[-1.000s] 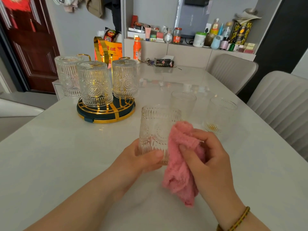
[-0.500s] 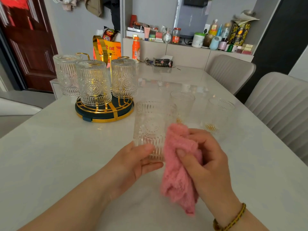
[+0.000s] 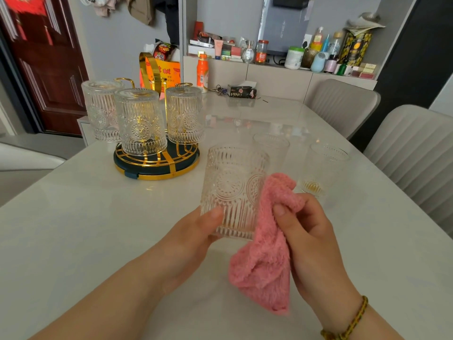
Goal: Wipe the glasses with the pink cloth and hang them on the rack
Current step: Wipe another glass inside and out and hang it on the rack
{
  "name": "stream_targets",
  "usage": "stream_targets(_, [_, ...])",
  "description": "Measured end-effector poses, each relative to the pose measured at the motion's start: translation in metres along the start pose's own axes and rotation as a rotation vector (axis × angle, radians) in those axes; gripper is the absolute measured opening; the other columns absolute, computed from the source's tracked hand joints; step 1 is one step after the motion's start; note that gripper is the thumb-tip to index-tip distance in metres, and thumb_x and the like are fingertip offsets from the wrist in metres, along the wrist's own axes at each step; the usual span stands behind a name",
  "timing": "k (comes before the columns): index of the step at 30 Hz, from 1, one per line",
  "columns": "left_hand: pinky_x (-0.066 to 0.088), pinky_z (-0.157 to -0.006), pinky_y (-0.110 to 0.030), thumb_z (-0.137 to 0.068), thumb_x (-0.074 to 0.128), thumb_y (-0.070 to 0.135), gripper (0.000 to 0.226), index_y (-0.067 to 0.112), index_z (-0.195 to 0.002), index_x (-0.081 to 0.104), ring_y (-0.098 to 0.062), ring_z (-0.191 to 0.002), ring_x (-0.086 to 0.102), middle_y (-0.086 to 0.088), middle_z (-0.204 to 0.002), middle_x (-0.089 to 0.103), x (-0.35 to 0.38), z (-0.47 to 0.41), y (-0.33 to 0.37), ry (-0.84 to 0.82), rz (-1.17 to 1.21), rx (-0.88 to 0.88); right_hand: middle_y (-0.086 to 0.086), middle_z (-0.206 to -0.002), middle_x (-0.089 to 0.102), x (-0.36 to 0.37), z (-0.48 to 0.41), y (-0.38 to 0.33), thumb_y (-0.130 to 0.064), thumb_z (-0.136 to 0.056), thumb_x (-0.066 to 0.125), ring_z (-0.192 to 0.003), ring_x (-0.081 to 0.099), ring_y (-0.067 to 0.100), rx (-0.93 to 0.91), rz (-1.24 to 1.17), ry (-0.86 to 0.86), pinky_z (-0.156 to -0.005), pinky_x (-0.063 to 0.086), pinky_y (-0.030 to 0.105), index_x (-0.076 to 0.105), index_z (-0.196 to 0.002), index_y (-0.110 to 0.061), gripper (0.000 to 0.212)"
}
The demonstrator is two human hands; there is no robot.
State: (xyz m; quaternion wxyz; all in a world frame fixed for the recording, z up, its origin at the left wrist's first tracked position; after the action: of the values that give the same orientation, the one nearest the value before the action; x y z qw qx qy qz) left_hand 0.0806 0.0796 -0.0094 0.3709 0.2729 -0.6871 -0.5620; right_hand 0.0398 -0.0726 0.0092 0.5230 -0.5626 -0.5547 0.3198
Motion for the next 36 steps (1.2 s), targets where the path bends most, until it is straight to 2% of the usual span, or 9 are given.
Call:
stream_targets(4, [0.051,-0.091,-0.026,-0.035,0.076,0.07,0.107,0.014,-0.122,0.05,-0.015,-0.103,0.065,-0.001,-0.11,0.069,-0.001,-0.002,0.0,0.125,0.01,-0.004,-0.016,-0.06,0.065,0.0,0.0,-0.003,-0.02,-0.064,0.074,-0.054,0.058,-0.005,-0.083,0.063,0.029,-0.048,0.046,0.012,0.057,-0.071,-0.02,0.019])
stream_targets(8, [0.052,-0.087,-0.031,-0.057,0.071,0.05,0.072,0.012,-0.114,0.051,-0.009,-0.083,0.07,0.0,-0.093,0.071,0.002,-0.006,-0.007,0.306,0.048,-0.059,-0.023,-0.074,0.067,-0.001,-0.001,0.0,-0.029,-0.064,0.076,-0.064,0.061,-0.004,-0.159,0.169,0.078,-0.054,0.047,0.01,0.058,-0.077,-0.025,0.023])
stream_targets(13, [0.049,-0.094,-0.043,-0.032,0.078,0.068,0.11,0.02,-0.125,0.048,-0.018,-0.104,0.064,-0.001,-0.116,0.066,0.0,-0.004,-0.011,0.227,-0.099,-0.076,-0.031,-0.095,0.059,0.005,0.005,0.003,-0.042,-0.061,0.059,-0.09,0.059,-0.004,-0.304,0.394,-0.008,-0.074,0.045,0.009,0.057,-0.077,-0.051,0.019])
stream_targets(16, [0.055,-0.084,-0.036,-0.031,0.082,0.063,0.087,0.026,-0.108,0.065,-0.021,-0.098,0.067,-0.004,-0.107,0.07,0.003,-0.002,-0.008,0.09,0.018,-0.036,-0.029,-0.089,0.062,0.0,0.003,-0.003,-0.038,-0.061,0.064,-0.084,0.06,-0.007,-0.308,0.336,0.049,-0.069,0.046,0.007,0.06,-0.078,-0.043,0.018])
stream_targets(19, [0.055,-0.07,-0.024,-0.034,0.084,0.057,0.077,0.018,-0.099,0.067,-0.019,-0.088,0.07,-0.005,-0.097,0.073,0.012,0.001,-0.005,-0.016,0.159,-0.035,-0.022,-0.065,0.064,-0.008,-0.002,-0.006,-0.019,-0.07,0.074,-0.059,0.057,-0.007,-0.224,0.187,0.138,-0.053,0.045,0.008,0.057,-0.075,-0.023,0.018])
stream_targets(25, [0.057,-0.068,-0.028,-0.03,0.084,0.055,0.066,0.022,-0.086,0.075,-0.021,-0.083,0.07,-0.008,-0.094,0.073,0.003,-0.002,-0.001,0.06,0.336,-0.007,-0.016,-0.06,0.06,0.002,-0.003,0.005,-0.01,-0.081,0.063,-0.05,0.052,-0.004,-0.019,0.246,-0.081,-0.046,0.041,0.011,0.056,-0.075,-0.018,0.012])
stream_targets(29, [0.057,-0.066,-0.028,-0.027,0.086,0.054,0.067,0.023,-0.086,0.075,-0.02,-0.08,0.071,-0.007,-0.093,0.073,0.001,-0.004,0.001,0.087,0.377,-0.006,-0.018,-0.078,0.065,0.004,0.004,0.004,-0.036,-0.062,0.067,-0.067,0.06,0.0,-0.161,0.357,-0.132,-0.06,0.049,0.014,0.059,-0.08,-0.033,0.02])
stream_targets(33, [0.054,-0.07,-0.023,-0.035,0.081,0.061,0.062,0.028,-0.086,0.075,-0.014,-0.084,0.07,-0.001,-0.09,0.074,0.008,0.0,0.001,-0.031,0.254,-0.005,-0.029,-0.098,0.057,0.001,0.007,-0.005,-0.029,-0.066,0.058,-0.094,0.056,-0.004,-0.502,0.486,-0.035,-0.08,0.041,0.007,0.054,-0.087,-0.049,0.029])
stream_targets(36, [0.054,-0.075,-0.024,-0.039,0.08,0.062,0.066,0.026,-0.093,0.074,-0.017,-0.092,0.068,-0.003,-0.099,0.073,0.011,0.002,0.0,-0.074,0.231,-0.016,-0.029,-0.087,0.063,-0.002,0.003,-0.006,-0.028,-0.066,0.065,-0.082,0.06,-0.007,-0.383,0.327,0.096,-0.069,0.045,0.007,0.057,-0.084,-0.039,0.022])
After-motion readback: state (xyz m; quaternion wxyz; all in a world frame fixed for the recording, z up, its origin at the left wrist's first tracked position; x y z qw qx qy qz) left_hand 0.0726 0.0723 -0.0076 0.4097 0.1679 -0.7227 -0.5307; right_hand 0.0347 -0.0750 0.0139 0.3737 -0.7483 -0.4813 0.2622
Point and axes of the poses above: each hand's wrist, its own z-axis away from the middle knuckle, its own x-axis out of the palm, y = z × x, the point moved 1 cm from there along -z, towards the middle knuckle
